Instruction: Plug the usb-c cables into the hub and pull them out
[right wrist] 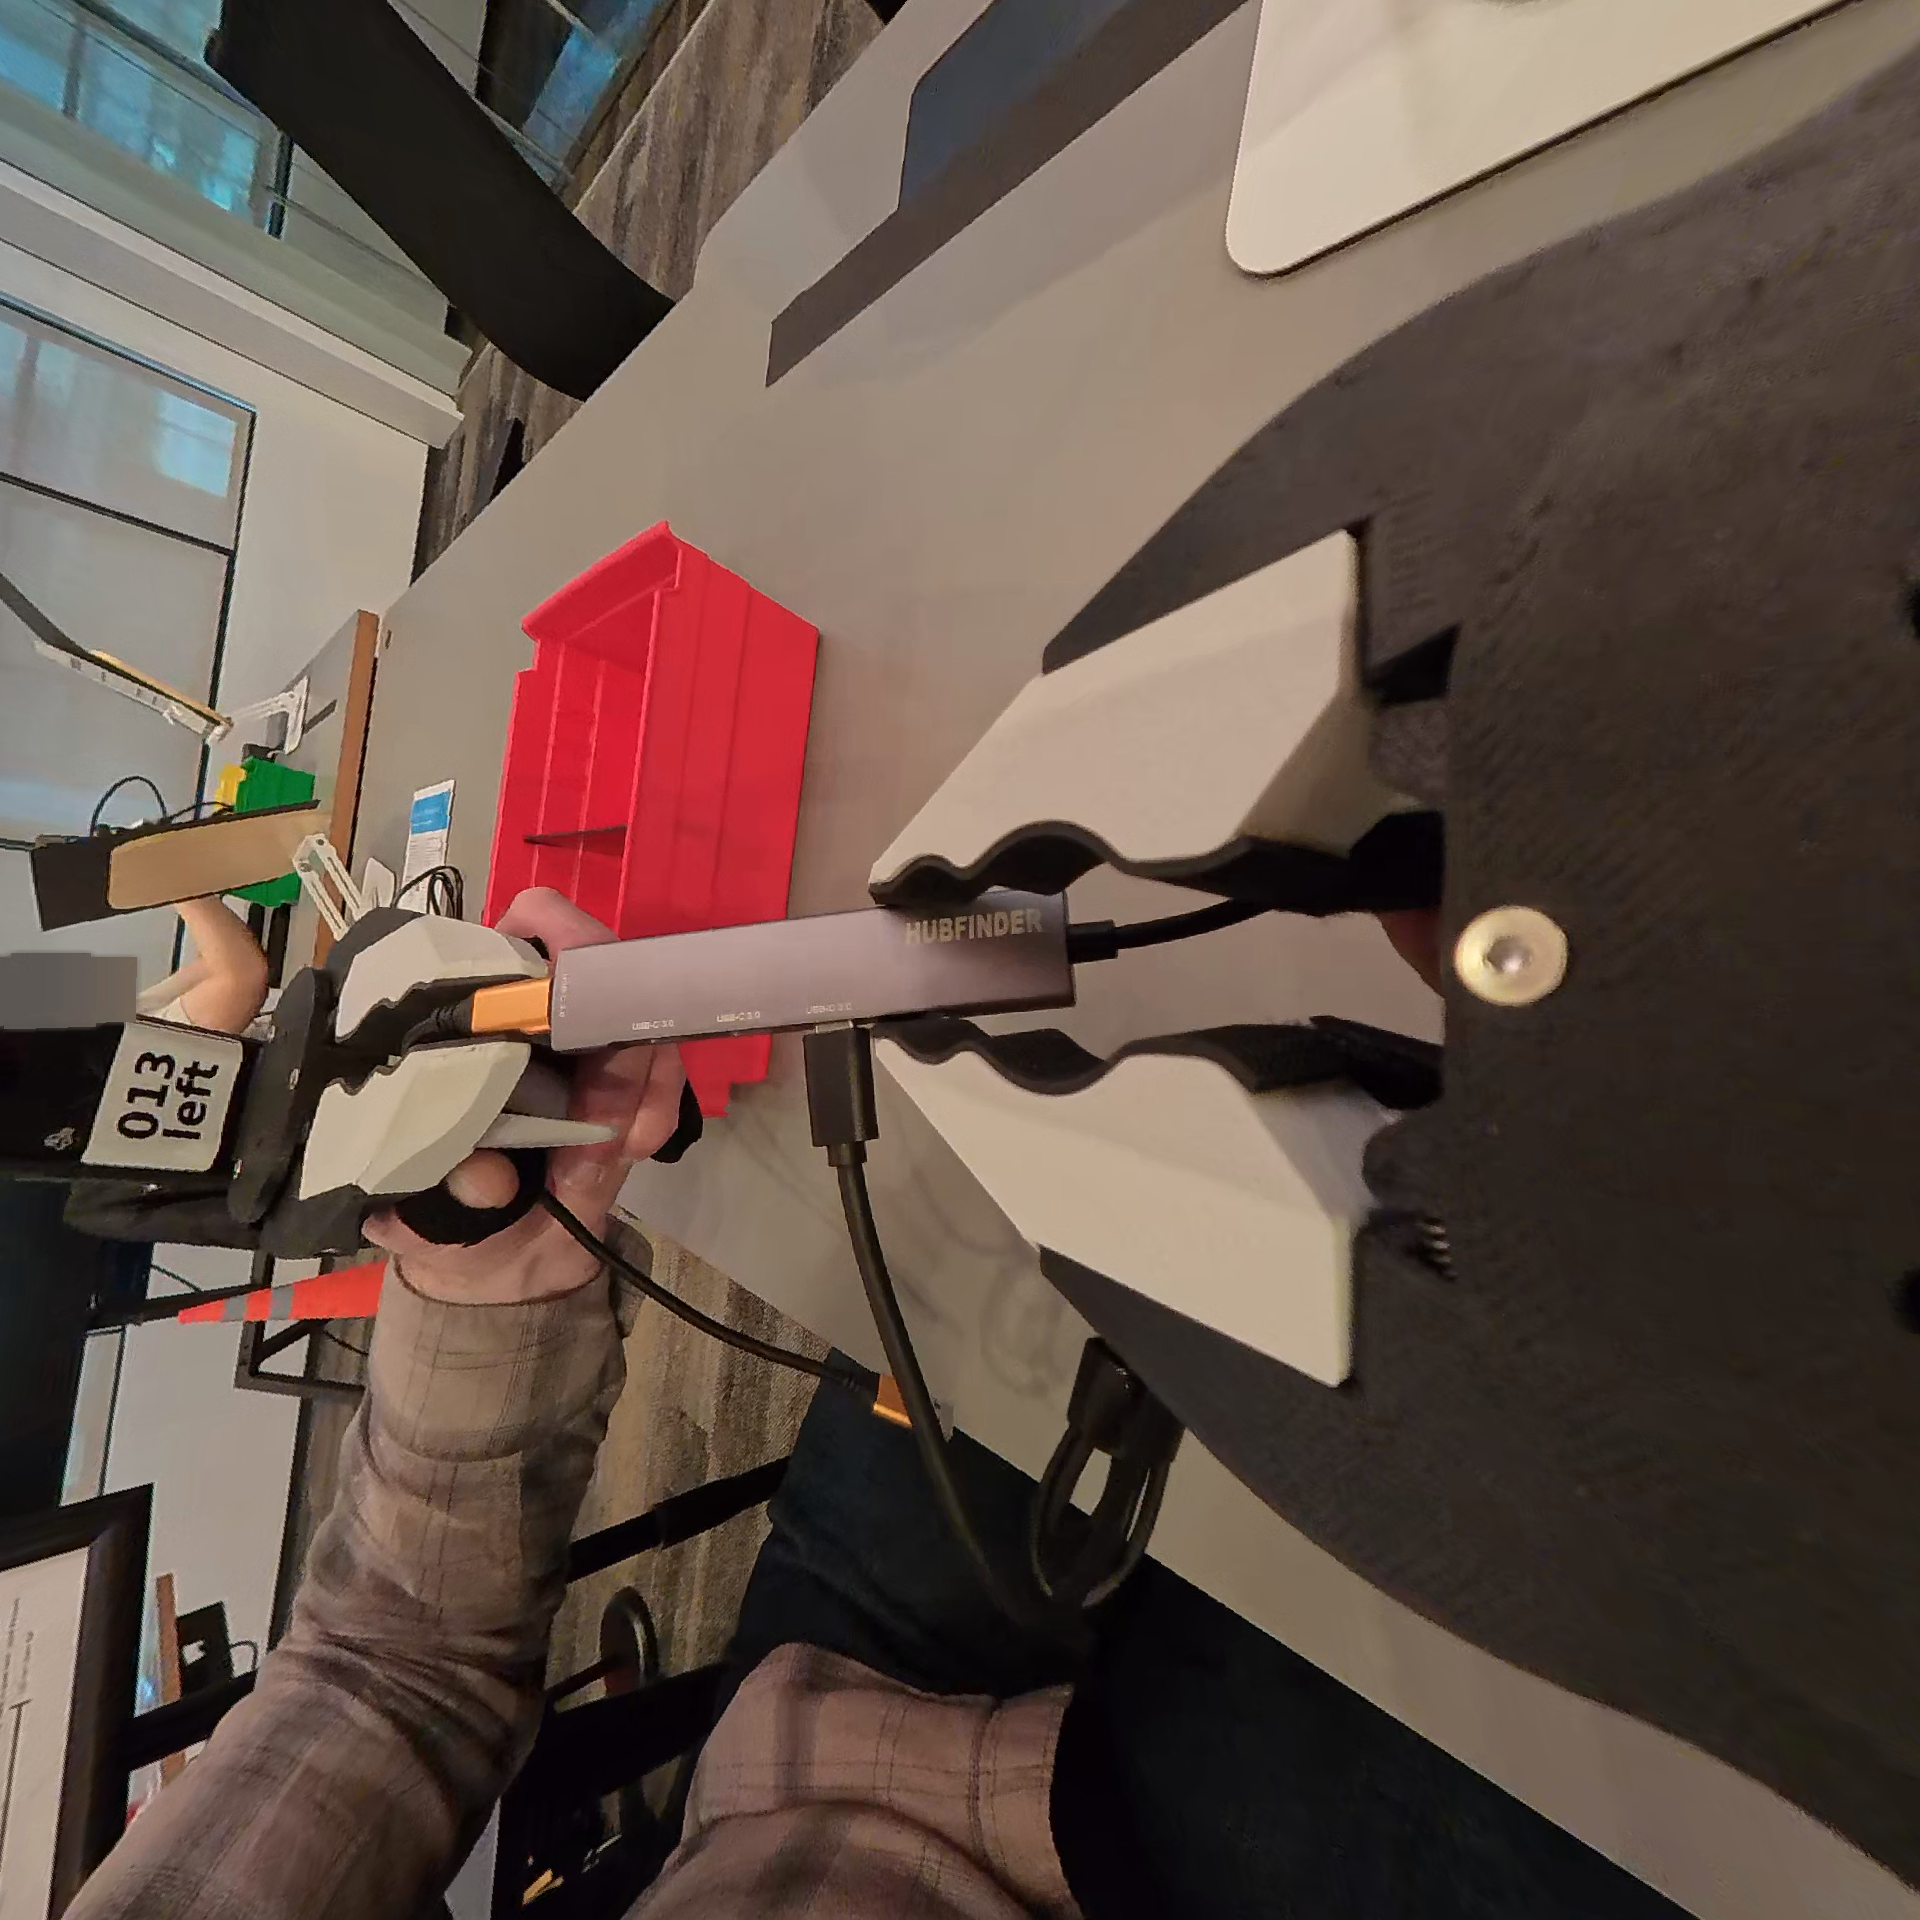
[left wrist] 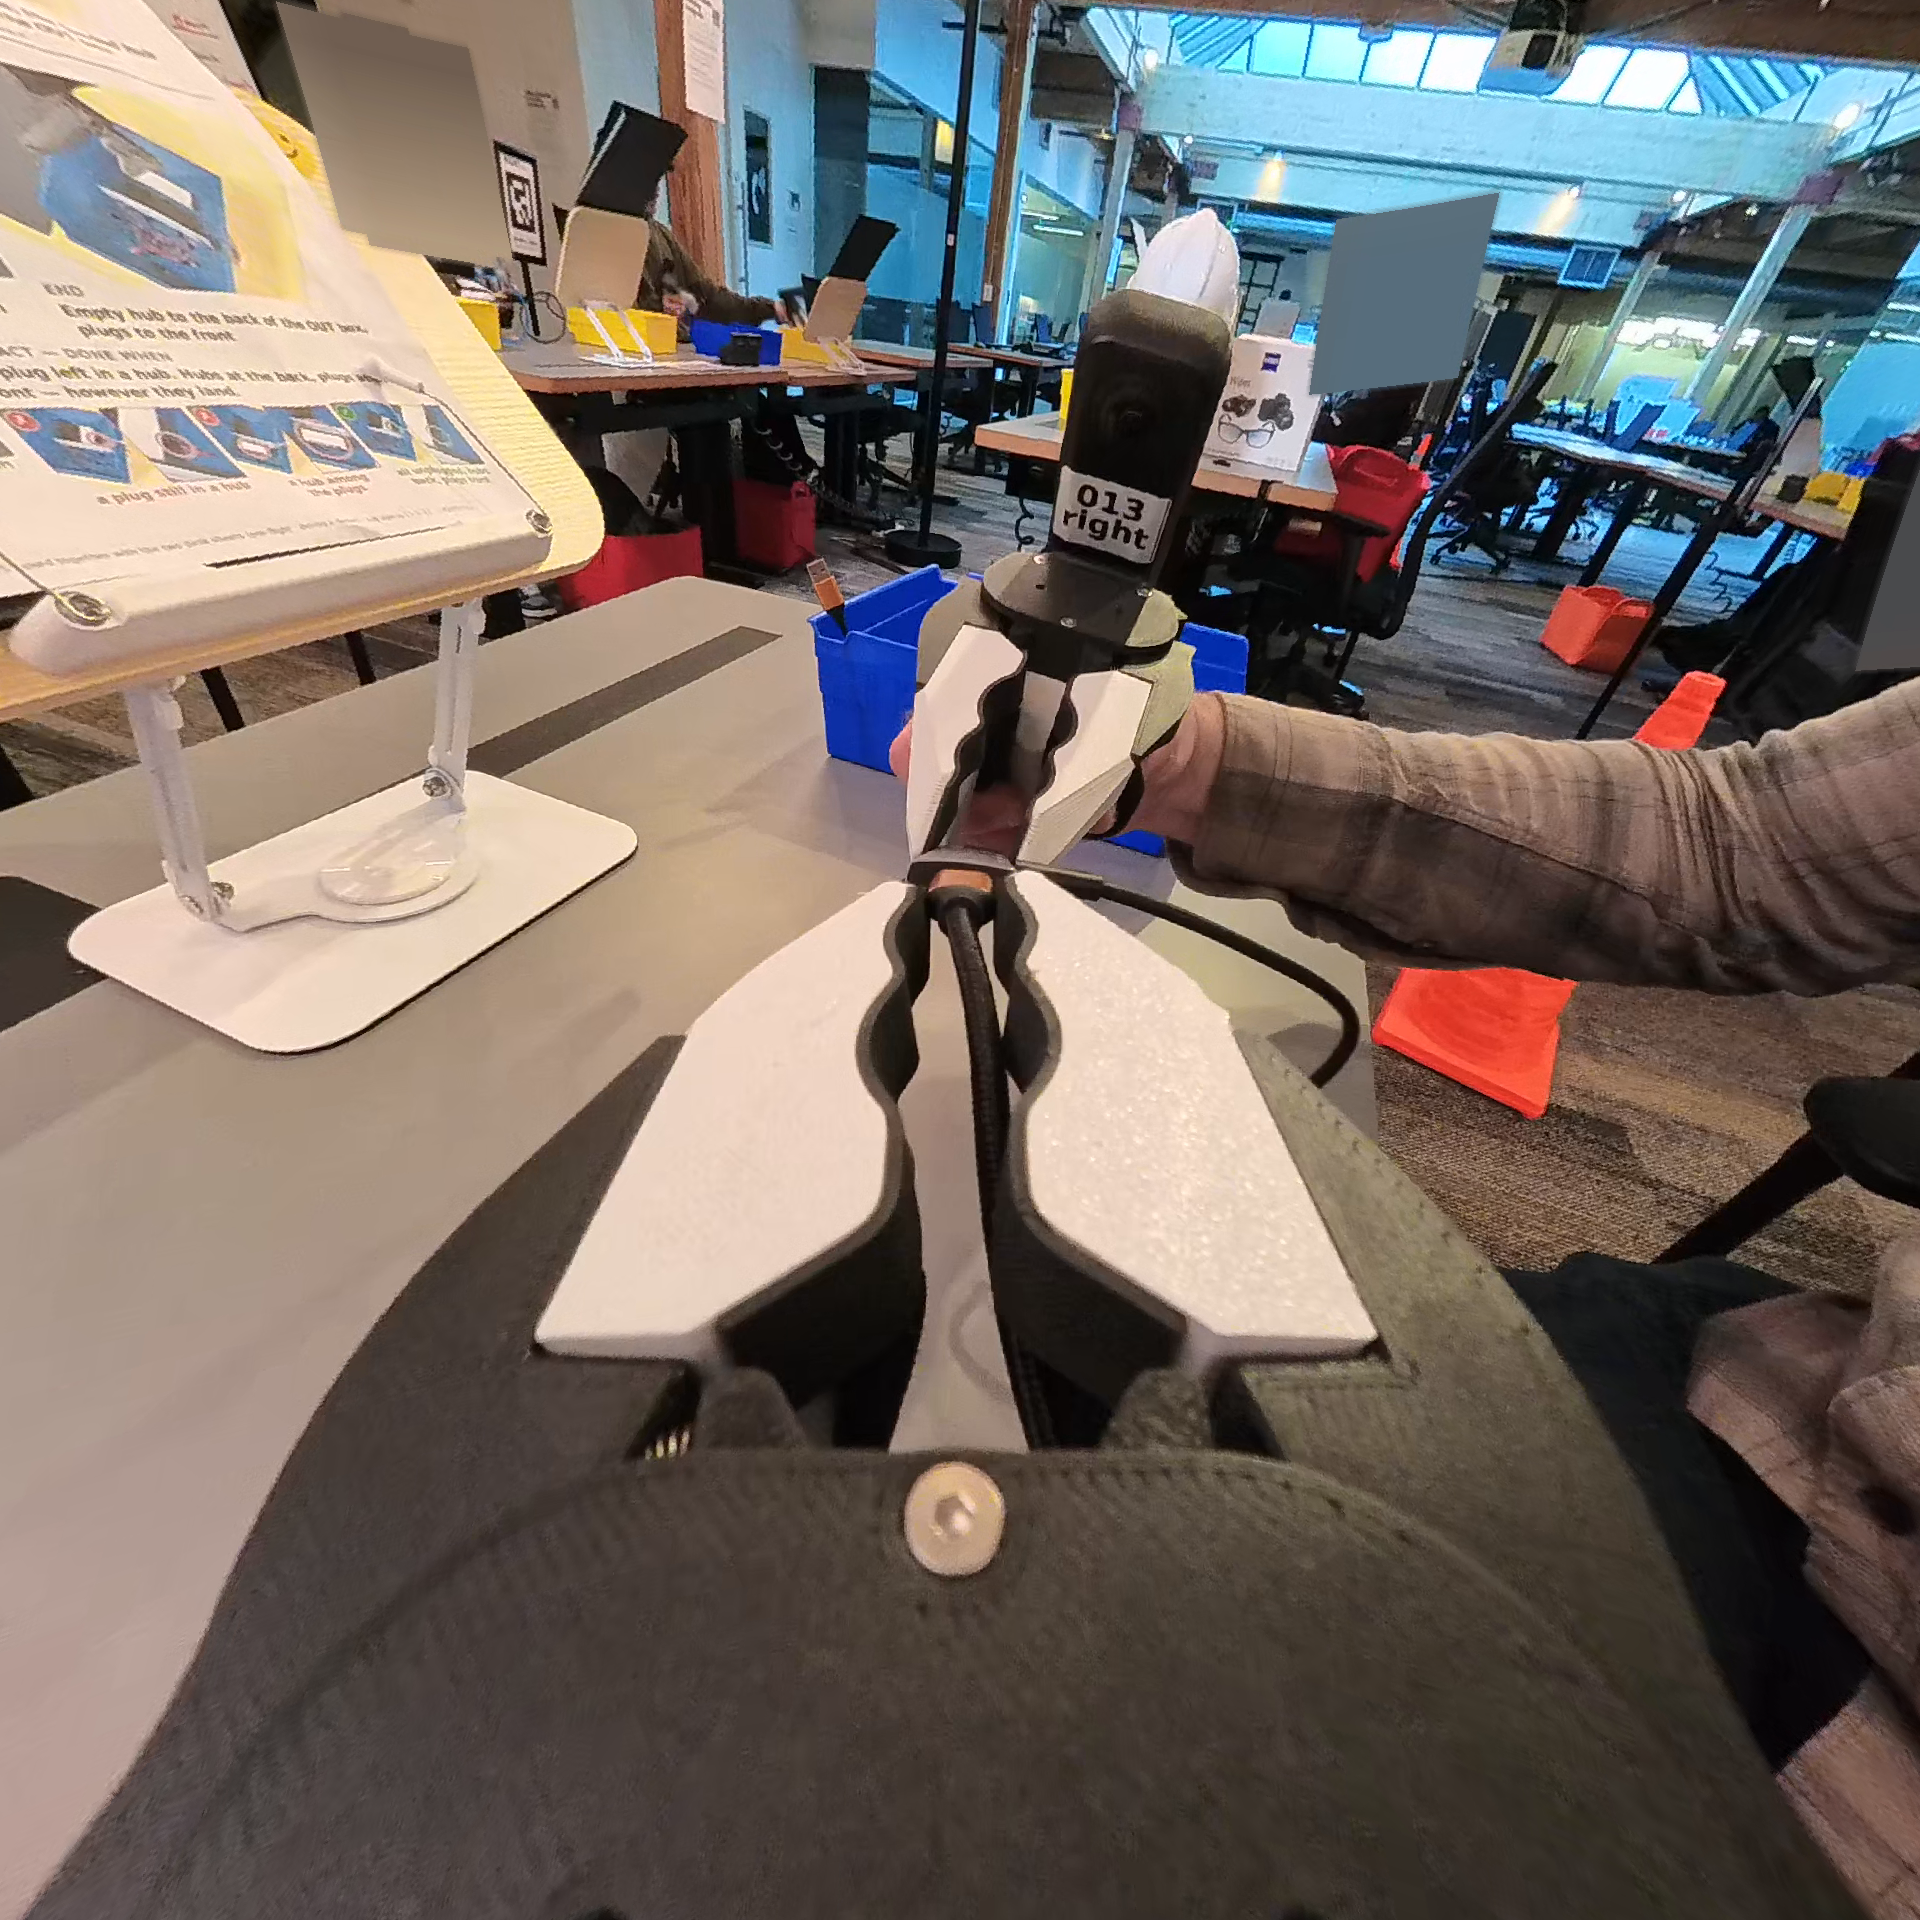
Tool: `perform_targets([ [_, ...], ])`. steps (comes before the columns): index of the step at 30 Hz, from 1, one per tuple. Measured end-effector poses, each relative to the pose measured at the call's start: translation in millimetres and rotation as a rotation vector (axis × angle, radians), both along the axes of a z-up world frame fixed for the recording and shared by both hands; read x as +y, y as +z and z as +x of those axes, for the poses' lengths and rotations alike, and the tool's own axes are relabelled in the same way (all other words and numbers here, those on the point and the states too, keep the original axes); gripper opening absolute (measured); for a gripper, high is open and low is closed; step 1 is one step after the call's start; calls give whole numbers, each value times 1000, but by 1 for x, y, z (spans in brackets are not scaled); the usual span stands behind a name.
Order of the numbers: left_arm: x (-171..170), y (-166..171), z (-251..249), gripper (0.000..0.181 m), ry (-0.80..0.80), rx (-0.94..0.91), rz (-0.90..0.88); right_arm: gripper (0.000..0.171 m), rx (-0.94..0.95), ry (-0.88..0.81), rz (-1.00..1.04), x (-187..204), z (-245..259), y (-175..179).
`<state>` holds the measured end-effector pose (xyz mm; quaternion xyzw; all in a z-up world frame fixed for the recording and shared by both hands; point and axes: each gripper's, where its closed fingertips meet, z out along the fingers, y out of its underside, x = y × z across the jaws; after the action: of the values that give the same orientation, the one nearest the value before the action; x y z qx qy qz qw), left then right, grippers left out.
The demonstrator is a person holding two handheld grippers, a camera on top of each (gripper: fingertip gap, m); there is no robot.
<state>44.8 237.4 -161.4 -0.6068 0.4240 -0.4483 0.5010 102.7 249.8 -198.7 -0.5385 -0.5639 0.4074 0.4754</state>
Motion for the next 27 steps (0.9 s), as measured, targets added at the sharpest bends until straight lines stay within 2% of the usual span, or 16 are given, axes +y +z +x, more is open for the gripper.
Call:
perform_targets([
  [20,1,-5,4,12,23,52,53,19,-63,-30,38,3,1,-7],
  [25,2,-3,5,12,29,46,64,21,-136,-109,128,6,4,-9],
  [27,0,-3,8,12,36,50,67,28,-191,-158,206,7,9,-9],
])
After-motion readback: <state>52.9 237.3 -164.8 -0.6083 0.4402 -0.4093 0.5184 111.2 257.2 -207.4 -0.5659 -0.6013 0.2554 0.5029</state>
